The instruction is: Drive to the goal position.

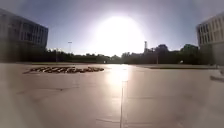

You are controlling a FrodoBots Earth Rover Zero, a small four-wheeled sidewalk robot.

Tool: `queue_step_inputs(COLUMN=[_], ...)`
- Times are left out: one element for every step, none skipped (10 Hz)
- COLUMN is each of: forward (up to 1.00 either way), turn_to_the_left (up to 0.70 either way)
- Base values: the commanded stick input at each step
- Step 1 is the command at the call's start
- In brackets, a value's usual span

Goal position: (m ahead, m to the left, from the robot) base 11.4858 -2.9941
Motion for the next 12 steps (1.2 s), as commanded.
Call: queue_step_inputs(forward=[0.7, 0.7, 0.7, 0.7, 0.7, 0.7, 0.7, 0.7, 0.7, 0.7, 0.7, 0.7], turn_to_the_left=[0.0, 0.0, 0.0, 0.0, 0.0, 0.0, 0.0, 0.0, 0.0, 0.0, 0.0, 0.0])
